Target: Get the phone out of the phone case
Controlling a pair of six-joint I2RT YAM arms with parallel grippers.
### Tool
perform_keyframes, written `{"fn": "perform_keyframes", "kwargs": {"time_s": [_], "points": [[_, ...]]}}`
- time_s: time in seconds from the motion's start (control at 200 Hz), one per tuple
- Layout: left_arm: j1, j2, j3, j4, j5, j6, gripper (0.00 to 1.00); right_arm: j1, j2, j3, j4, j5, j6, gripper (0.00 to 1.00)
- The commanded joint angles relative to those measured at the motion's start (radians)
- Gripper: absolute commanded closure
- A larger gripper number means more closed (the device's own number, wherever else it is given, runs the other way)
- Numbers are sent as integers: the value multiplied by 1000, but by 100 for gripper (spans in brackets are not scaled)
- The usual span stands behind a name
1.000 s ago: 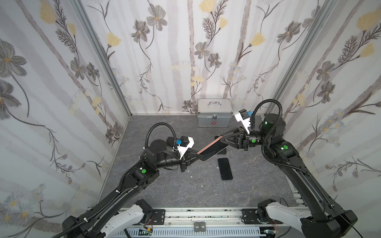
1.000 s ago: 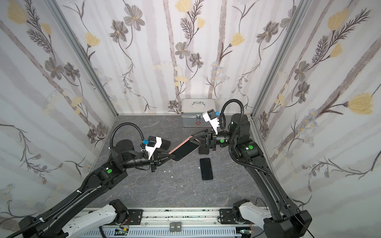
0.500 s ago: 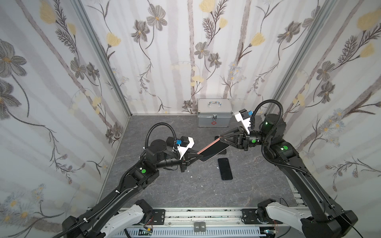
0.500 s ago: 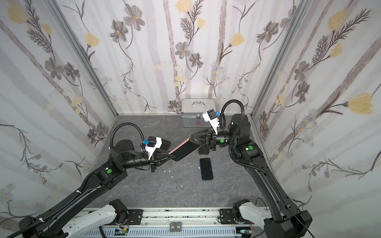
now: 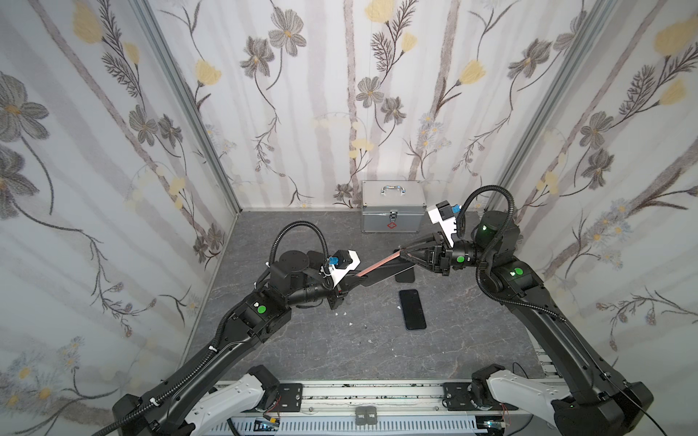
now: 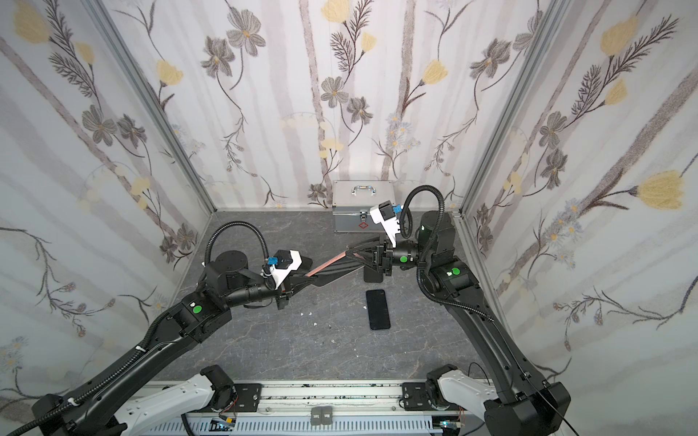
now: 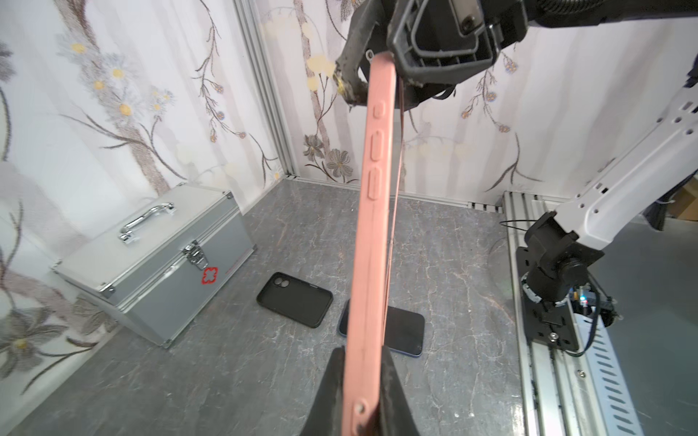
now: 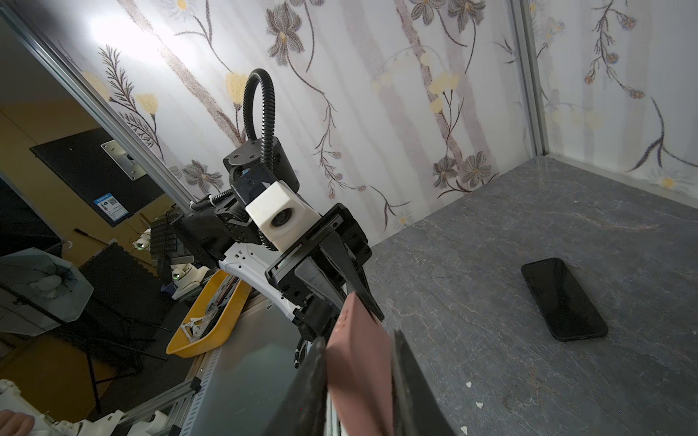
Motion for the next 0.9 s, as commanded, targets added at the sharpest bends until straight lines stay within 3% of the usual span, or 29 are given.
{"fn": "perform_keyframes", "kwargs": {"time_s": [0.0, 0.31, 0.49, 0.894], "points": [[3, 7, 51, 168, -290, 66, 100, 22, 7, -15, -76, -87, 49, 74], [-2, -1, 94, 169, -425, 159, 100, 87, 23, -66, 67, -101, 166, 71], [-3, -25, 88, 169, -444, 178, 100, 89, 30, -88, 149, -112, 252, 69], [-2, -43, 68, 169, -426, 172, 100, 88, 72, -79, 153, -60, 285, 73]]}}
